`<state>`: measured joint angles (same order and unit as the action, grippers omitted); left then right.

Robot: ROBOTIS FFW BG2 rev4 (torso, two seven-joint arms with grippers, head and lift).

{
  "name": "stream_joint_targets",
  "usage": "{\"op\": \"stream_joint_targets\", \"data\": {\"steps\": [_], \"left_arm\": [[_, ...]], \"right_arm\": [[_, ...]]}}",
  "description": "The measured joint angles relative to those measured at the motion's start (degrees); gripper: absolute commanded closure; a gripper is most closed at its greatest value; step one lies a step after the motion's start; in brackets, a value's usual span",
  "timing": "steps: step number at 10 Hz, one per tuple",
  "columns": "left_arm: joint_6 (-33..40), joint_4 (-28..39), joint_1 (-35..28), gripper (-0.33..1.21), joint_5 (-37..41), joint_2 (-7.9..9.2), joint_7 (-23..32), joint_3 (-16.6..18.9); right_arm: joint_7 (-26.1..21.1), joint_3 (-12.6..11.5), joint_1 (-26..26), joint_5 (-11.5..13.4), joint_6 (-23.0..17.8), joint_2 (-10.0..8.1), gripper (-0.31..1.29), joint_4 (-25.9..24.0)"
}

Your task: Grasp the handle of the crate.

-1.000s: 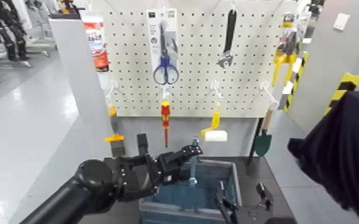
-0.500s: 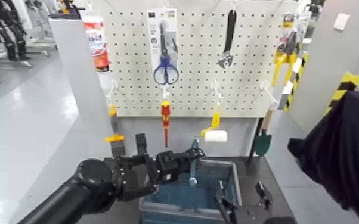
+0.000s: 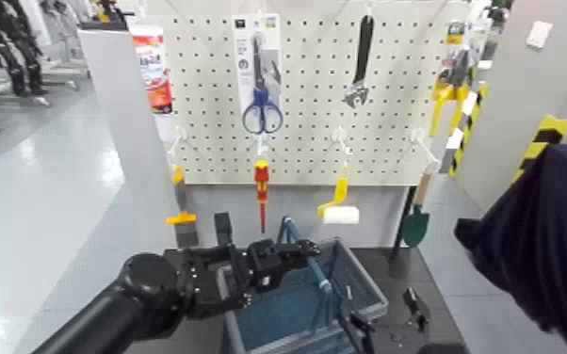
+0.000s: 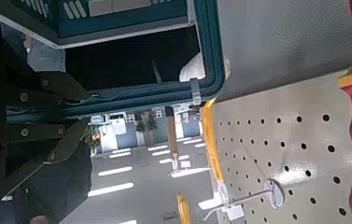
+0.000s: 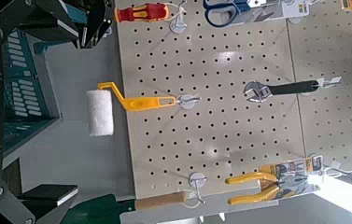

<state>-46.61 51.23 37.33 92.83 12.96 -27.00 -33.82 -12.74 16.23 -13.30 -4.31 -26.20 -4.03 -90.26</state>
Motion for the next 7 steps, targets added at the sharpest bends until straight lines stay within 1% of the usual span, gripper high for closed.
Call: {"op": "stream_joint_targets", "data": {"steps": [4,7], "left_arm": [[-0.5,1.3,-1.0,1.19,0.0,-0.04,-0.3,0.1],[-1.2,4.9,-2.4,1.19,0.2,0.42,-0.9,0.3]], "right_arm": [[0.0,-0.2,-0.1,0.0,0.0,-0.01,0.14,0.1],[-0.2,-0.5,-0.2,0.1,0.0,-0.01,0.14,0.0]]}}
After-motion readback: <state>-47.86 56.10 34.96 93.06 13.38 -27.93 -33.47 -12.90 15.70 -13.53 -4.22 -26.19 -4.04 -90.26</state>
